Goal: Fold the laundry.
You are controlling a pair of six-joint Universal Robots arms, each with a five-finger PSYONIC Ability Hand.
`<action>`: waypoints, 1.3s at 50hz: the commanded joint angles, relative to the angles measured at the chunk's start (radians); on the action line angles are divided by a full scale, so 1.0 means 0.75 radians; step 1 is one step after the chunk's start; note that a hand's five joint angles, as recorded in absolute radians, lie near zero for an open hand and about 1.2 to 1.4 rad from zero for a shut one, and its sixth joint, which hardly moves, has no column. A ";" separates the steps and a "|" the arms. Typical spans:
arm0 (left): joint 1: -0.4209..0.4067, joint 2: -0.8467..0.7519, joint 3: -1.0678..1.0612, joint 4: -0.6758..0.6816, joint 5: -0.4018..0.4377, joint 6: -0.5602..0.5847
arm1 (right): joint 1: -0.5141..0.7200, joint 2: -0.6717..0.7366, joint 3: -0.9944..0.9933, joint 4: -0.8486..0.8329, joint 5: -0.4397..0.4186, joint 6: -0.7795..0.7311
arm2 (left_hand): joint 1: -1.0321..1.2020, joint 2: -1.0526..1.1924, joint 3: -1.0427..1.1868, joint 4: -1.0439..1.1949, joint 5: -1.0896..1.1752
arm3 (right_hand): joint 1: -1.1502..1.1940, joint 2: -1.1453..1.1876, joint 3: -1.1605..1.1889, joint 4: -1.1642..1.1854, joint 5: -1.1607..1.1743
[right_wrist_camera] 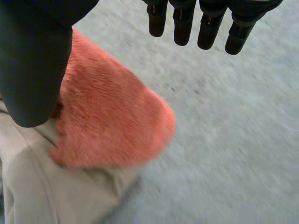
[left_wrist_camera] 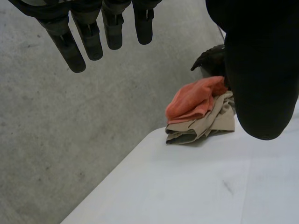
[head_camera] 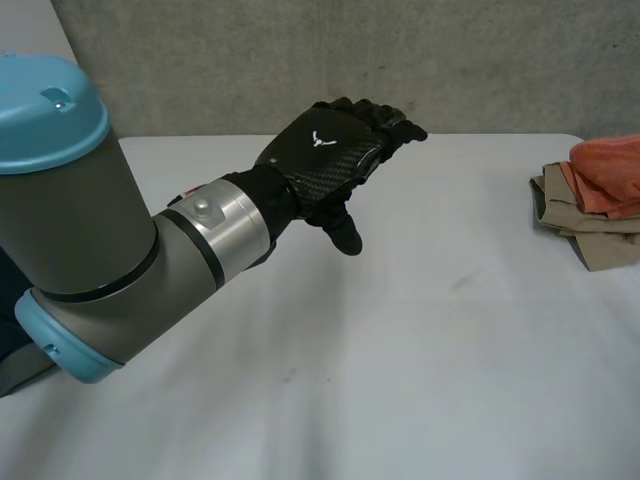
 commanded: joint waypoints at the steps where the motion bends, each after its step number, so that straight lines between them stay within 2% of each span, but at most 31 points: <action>1: -0.029 0.049 -0.016 -0.003 0.003 -0.004 | -0.100 -0.166 -0.001 0.298 0.294 -0.331 | 0.047 0.034 0.026 0.036 0.012 | -0.073 -0.057 -0.057 -0.054 -0.064; 2: -0.033 0.057 -0.022 -0.003 0.003 -0.004 | -0.102 -0.199 -0.011 0.338 0.382 -0.420 | 0.047 0.034 0.026 0.036 0.012 | -0.073 -0.057 -0.057 -0.054 -0.064; 6: -0.037 0.094 -0.028 0.004 0.003 -0.002 | -0.075 -0.264 -0.025 0.313 0.525 -0.544 | 0.043 0.030 0.023 0.032 0.008 | -0.073 -0.057 -0.057 -0.054 -0.064; 9: -0.027 0.137 -0.028 0.004 -0.001 -0.002 | -0.006 -0.320 -0.013 0.261 0.518 -0.522 | 0.032 0.018 0.011 0.020 -0.004 | -0.073 -0.057 -0.057 -0.054 -0.064; 12: -0.008 0.184 -0.030 0.004 -0.014 0.000 | 0.117 -0.454 0.048 0.186 0.479 -0.436 | 0.028 0.014 0.007 0.016 -0.008 | -0.073 -0.057 -0.057 -0.054 -0.064; 14: 0.014 0.212 -0.037 0.004 -0.040 0.002 | 0.211 -0.560 0.160 0.116 0.418 -0.368 | 0.028 0.014 0.007 0.016 -0.008 | -0.073 -0.057 -0.057 -0.054 -0.064; 17: 0.098 0.280 -0.085 0.008 -0.108 0.021 | 0.319 -0.651 0.295 0.010 0.313 -0.329 | 0.020 0.006 -0.001 0.008 -0.016 | -0.073 -0.057 -0.057 -0.054 -0.064; 18: 0.159 0.312 -0.114 0.012 -0.136 0.035 | 0.394 -0.708 0.395 -0.071 0.232 -0.317 | 0.016 0.002 -0.005 0.004 -0.020 | -0.073 -0.057 -0.057 -0.054 -0.064; 21: 0.280 0.351 -0.147 0.008 -0.169 0.063 | 0.532 -0.753 0.579 -0.213 0.125 -0.325 | 0.012 -0.001 -0.009 0.000 -0.024 | -0.073 -0.057 -0.057 -0.054 -0.064; 23: 0.419 0.360 -0.190 -0.001 -0.190 0.113 | 0.581 -0.753 0.657 -0.250 0.102 -0.327 | -0.007 -0.021 -0.028 -0.019 -0.043 | -0.073 -0.057 -0.057 -0.054 -0.064; 25: 0.517 0.358 -0.235 -0.001 -0.206 0.159 | 0.640 -0.749 0.751 -0.244 0.104 -0.333 | -0.011 -0.025 -0.032 -0.023 -0.047 | -0.073 -0.057 -0.057 -0.054 -0.064; 26: 0.613 0.352 -0.279 0.004 -0.216 0.225 | 0.657 -0.749 0.778 -0.236 0.106 -0.337 | -0.011 -0.025 -0.032 -0.023 -0.047 | -0.073 -0.057 -0.057 -0.054 -0.064; 29: 0.740 0.313 -0.337 0.008 -0.235 0.362 | 0.716 -0.737 0.858 -0.193 0.111 -0.392 | -0.011 -0.025 -0.032 -0.023 -0.047 | -0.073 -0.057 -0.057 -0.054 -0.064; 30: 0.807 0.258 -0.368 0.014 -0.241 0.468 | 0.726 -0.731 0.874 -0.179 0.111 -0.411 | -0.011 -0.025 -0.032 -0.023 -0.047 | -0.073 -0.057 -0.057 -0.054 -0.064; 34: 0.934 0.042 -0.382 0.032 -0.245 0.691 | 0.755 -0.659 0.922 -0.113 0.117 -0.511 | -0.028 -0.042 -0.049 -0.040 -0.064 | -0.073 -0.057 -0.057 -0.054 -0.064; 38: 1.037 -0.171 -0.352 0.071 -0.226 0.824 | 0.747 -0.612 0.944 -0.044 0.119 -0.609 | -0.028 -0.042 -0.049 -0.040 -0.064 | -0.073 -0.057 -0.057 -0.054 -0.064; 41: 1.068 -0.288 -0.307 0.110 -0.208 0.843 | 0.741 -0.604 0.950 0.001 0.121 -0.666 | -0.023 -0.037 -0.044 -0.035 -0.059 | -0.073 -0.057 -0.057 -0.054 -0.064; 44: 1.076 -0.366 -0.270 0.145 -0.151 0.841 | 0.741 -0.602 0.956 0.022 0.121 -0.693 | 0.261 0.248 0.240 0.250 0.226 | -0.073 -0.057 -0.057 -0.054 -0.064; 45: 1.076 -0.368 -0.268 0.161 -0.118 0.839 | 0.741 -0.602 0.962 0.028 0.121 -0.701 | 0.774 0.761 0.753 0.762 0.738 | -0.073 -0.057 -0.057 -0.054 -0.064; 47: 1.068 -0.364 -0.264 0.181 -0.094 0.835 | 0.743 -0.602 0.971 0.028 0.121 -0.705 | 1.597 1.583 1.576 1.585 1.561 | -0.073 -0.057 -0.057 -0.054 -0.064; 51: 0.986 -0.285 -0.278 0.241 -0.091 0.759 | 0.739 -0.606 0.991 0.028 0.121 -0.701 | 1.601 1.587 1.580 1.589 1.565 | -0.073 -0.057 -0.057 -0.054 -0.064; 52: 0.919 -0.198 -0.284 0.261 -0.095 0.694 | 0.739 -0.612 0.993 0.028 0.123 -0.699 | 1.601 1.587 1.580 1.589 1.565 | -0.073 -0.057 -0.057 -0.054 -0.064; 55: 0.818 -0.091 -0.288 0.290 -0.100 0.575 | 0.739 -0.622 0.995 0.032 0.129 -0.697 | 1.601 1.587 1.580 1.589 1.565 | -0.073 -0.057 -0.057 -0.054 -0.064; 61: 0.544 0.104 -0.204 0.314 -0.181 0.179 | 0.741 -0.643 0.989 0.081 0.204 -0.695 | 1.601 1.587 1.580 1.589 1.565 | -0.073 -0.057 -0.057 -0.054 -0.064; 63: 0.479 0.104 -0.149 0.314 -0.216 0.078 | 0.743 -0.651 0.977 0.128 0.245 -0.689 | 1.601 1.587 1.580 1.589 1.565 | -0.073 -0.057 -0.057 -0.054 -0.064; 65: 0.367 0.027 -0.068 0.314 -0.263 -0.036 | 0.745 -0.661 0.969 0.157 0.264 -0.685 | 1.601 1.587 1.580 1.589 1.565 | -0.073 -0.057 -0.057 -0.054 -0.064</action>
